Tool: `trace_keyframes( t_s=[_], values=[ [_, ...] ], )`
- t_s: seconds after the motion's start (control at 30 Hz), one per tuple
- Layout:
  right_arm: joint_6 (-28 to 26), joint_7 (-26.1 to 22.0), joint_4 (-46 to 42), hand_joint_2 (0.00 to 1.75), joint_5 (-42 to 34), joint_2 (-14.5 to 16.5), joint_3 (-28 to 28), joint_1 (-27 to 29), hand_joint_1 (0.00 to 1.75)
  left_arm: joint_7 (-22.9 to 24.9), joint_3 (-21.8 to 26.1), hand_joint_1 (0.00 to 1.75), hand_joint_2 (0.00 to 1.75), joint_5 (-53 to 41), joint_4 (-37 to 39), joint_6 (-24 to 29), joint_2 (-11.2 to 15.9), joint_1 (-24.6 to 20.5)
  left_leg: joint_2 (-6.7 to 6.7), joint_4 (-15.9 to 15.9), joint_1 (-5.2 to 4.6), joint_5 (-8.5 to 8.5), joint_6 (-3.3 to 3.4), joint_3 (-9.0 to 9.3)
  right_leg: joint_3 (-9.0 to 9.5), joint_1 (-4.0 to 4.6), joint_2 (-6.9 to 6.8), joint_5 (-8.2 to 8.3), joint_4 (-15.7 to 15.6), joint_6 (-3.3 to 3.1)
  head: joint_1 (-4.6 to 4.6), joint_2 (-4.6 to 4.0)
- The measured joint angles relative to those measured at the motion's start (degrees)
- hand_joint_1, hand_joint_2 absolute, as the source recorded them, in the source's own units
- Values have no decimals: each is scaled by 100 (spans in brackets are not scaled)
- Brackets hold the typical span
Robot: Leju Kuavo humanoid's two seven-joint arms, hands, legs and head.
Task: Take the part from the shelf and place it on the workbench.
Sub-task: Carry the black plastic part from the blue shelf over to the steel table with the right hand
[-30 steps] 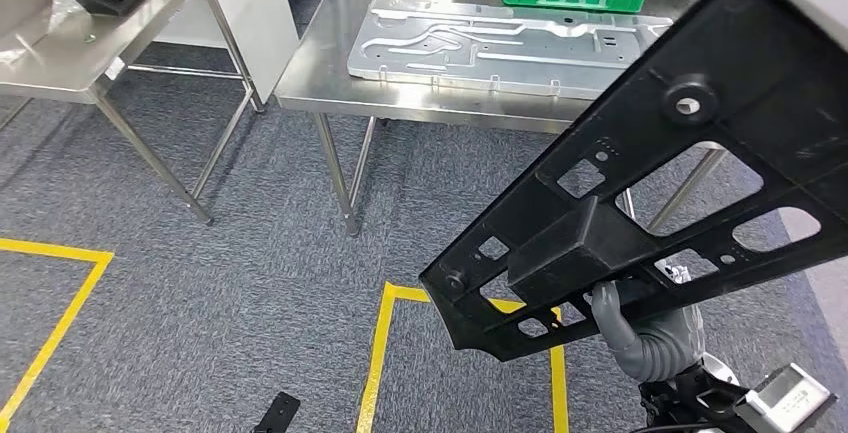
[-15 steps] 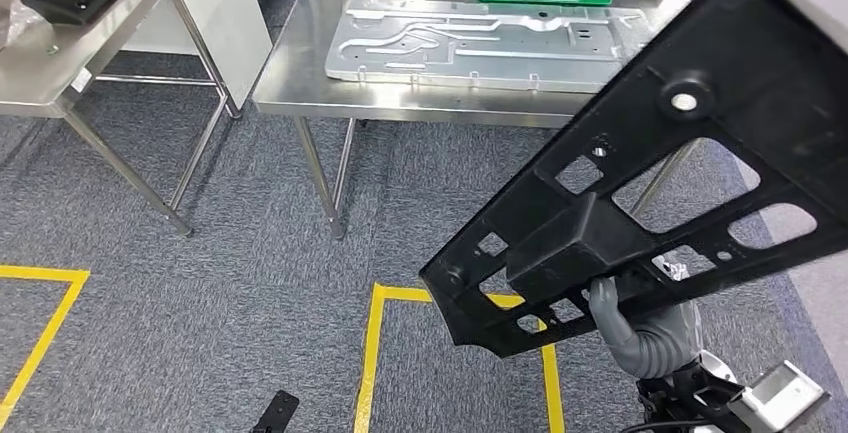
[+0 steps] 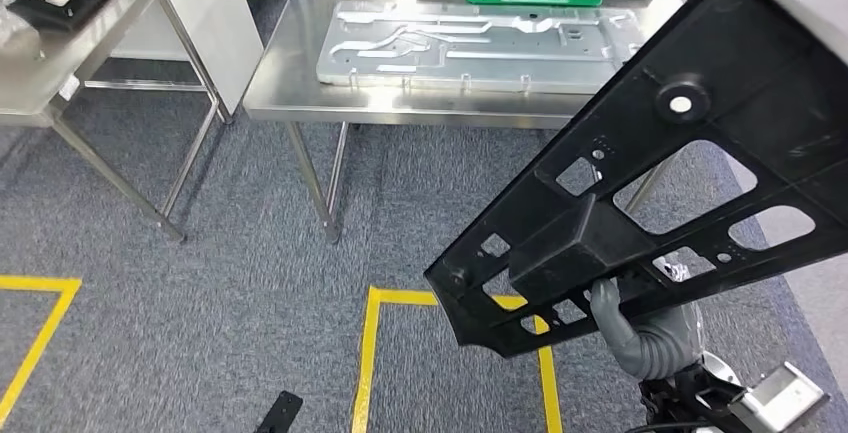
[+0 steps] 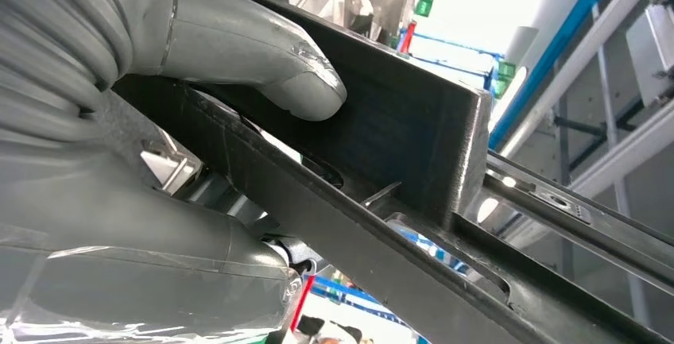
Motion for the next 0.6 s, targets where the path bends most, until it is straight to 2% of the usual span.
trace_keyframes(
  t_s=[0.07,0.1,0.17,0.23,0.27,0.3,0.33,0.37,0.4,0.43,0.5,0.6],
  values=[
    [9,0,-2,175,2,0,-1,0,175,3,2,0,175,-1,0,7,-1,1,1,-32,2,26,82,9,4,-14,-6,-12,4,73,1,0],
    [11,0,-3,175,3,0,-2,-2,175,4,3,0,175,-2,0,10,-1,0,5,-58,8,41,128,22,-28,-22,-17,-73,89,100,1,0],
    [11,0,-2,175,3,1,-4,-4,175,5,3,0,175,-5,0,14,-5,-6,16,-93,15,57,195,43,-273,-26,-38,-365,613,127,1,0],
    [11,0,1,175,3,3,-4,4,175,7,3,0,175,-7,0,14,-10,-4,21,-92,-2,44,229,44,-679,-18,-43,-680,1382,139,1,0],
    [12,0,2,175,3,4,-4,10,175,8,3,0,175,-7,0,14,-12,-2,22,-90,-12,36,236,51,-813,-18,-43,-711,1606,140,1,0],
    [13,0,3,175,3,4,-4,12,175,10,3,0,175,-8,0,14,-13,-1,21,-88,-21,24,239,65,-843,-18,-44,-625,1613,131,1,0],
    [15,0,4,175,3,4,-4,13,175,11,3,0,175,-10,0,14,-15,0,18,-86,-28,9,237,89,-754,-16,-45,-438,1391,114,1,0],
    [17,0,4,175,3,4,-4,12,175,12,3,0,175,-11,0,14,-17,-1,15,-84,-34,-12,229,117,-578,-13,-49,-201,1005,86,1,0],
    [19,0,4,175,3,4,-4,10,175,12,3,0,175,-13,0,14,-20,-2,12,-78,-45,-36,211,139,-389,0,-58,-26,611,52,1,0],
    [21,-1,3,175,3,4,-4,9,175,12,3,0,175,-15,0,15,-22,-3,8,-68,-57,-60,186,149,-247,15,-66,83,305,22,1,0],
    [25,-7,1,175,7,4,-4,13,175,12,3,0,175,-19,0,16,-25,-6,10,-57,-72,-94,127,146,-157,49,-69,94,72,-25,1,0],
    [29,-24,-2,175,14,3,-4,20,175,9,3,0,175,-33,0,15,-27,-16,19,-7,-68,-173,31,157,-113,16,-50,82,7,-102,-1,0]
  ],
)
